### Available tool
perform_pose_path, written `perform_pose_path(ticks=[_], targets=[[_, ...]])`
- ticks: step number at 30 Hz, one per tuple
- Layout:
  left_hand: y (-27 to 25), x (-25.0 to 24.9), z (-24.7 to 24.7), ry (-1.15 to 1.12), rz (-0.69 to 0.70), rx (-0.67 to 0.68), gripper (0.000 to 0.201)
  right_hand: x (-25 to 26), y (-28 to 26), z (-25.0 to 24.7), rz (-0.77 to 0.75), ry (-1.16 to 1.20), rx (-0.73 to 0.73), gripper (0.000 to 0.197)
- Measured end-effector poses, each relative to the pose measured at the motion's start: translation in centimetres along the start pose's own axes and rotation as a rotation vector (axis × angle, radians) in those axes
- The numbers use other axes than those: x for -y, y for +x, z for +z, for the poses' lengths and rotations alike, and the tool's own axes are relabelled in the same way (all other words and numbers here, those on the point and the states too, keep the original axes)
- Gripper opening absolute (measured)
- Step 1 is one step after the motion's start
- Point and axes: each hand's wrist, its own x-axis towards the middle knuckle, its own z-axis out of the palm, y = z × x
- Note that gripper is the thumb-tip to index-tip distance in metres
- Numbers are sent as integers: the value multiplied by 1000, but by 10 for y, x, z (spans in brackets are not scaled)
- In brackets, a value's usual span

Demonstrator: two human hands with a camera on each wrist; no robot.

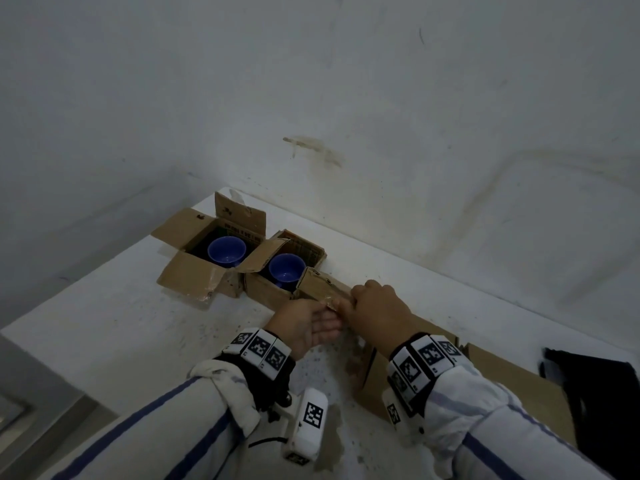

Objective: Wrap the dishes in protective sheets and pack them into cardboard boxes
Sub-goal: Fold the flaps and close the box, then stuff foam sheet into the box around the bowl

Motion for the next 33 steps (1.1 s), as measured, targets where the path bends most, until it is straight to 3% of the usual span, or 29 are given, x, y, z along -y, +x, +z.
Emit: perform_pose_path(ticks=[5,11,16,21,29,33], targets=[[3,2,-4,92,-76,-82,23,1,4,15,-9,-60,-22,53],[8,6,-6,70,-73,-45,17,-3,2,19,-57,-71,-50,49],[11,13,-12,128,-40,-40,19,-10,1,20,-71,23,-6,44],[11,21,-18,181,-117,-64,10,-9,-6,27,-49,104,37,35],[4,29,-26,716,-253,-83,24,8,-17,66,-104,99,134,20],[6,21,-27,771,-212,-118,16,2,-18,81,-73,126,299,21]])
